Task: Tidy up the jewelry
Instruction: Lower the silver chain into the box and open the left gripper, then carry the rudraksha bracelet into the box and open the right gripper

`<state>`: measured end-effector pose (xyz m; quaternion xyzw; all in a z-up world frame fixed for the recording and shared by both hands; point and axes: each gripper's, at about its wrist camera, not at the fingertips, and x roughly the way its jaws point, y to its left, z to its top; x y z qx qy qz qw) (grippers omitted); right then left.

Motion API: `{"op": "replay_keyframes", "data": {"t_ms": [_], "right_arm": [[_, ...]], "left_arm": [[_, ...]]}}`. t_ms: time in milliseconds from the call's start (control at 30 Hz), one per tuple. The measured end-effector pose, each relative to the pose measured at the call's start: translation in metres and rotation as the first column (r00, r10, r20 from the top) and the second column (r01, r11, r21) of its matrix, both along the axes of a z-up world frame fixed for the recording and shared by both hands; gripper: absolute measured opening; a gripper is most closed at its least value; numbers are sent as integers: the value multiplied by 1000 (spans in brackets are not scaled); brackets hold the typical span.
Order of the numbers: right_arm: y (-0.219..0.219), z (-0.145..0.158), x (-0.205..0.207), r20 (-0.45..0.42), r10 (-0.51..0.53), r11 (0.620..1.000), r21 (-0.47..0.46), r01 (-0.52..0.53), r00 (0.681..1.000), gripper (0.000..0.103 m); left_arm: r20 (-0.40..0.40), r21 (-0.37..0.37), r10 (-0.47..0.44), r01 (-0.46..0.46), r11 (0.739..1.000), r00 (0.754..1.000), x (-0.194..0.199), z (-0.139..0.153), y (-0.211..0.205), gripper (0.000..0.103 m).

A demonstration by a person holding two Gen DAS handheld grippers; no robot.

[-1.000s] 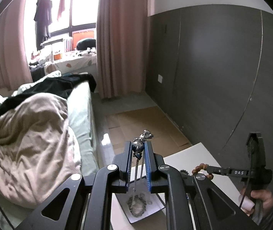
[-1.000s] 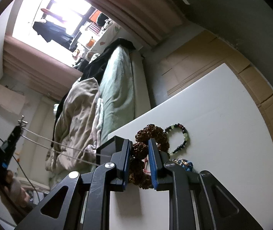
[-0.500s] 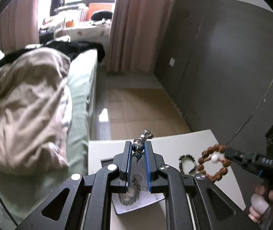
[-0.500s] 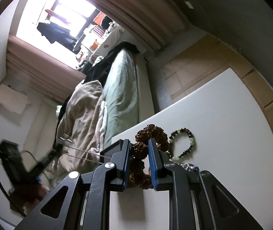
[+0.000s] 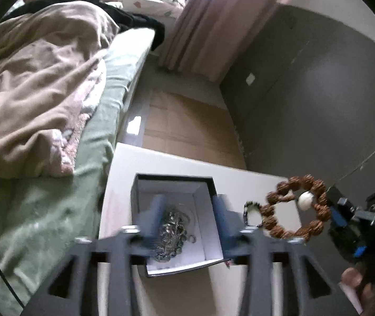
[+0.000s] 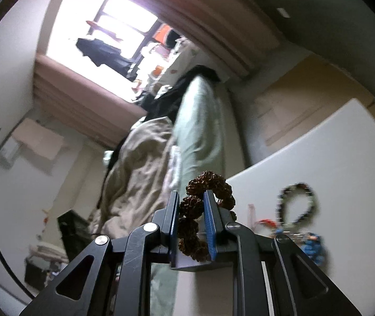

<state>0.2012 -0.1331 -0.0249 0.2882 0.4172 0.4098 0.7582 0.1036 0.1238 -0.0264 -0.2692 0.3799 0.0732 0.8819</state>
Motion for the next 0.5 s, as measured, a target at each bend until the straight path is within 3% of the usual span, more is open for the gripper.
{"op": "replay_keyframes", "data": {"t_ms": [33,100,333,500], "right_arm": [[8,0,-3,9,17,1000,4,-17,1000,20],[21,0,-7,17,43,999,2,-43,999,20],[62,0,-17,67,83,994,-80,-77,994,20],[100,-3,-27,117,148,969,-216,-120,982,23]], "left_arm": [[23,12,24,-24,1000,999,-5,4,2,67],[60,29,48,-50,998,997,-14,12,6,70],[84,-13,108,-107,994,991,-30,16,32,70],[103,-18,136,-135,991,985,-36,17,42,70]]}}
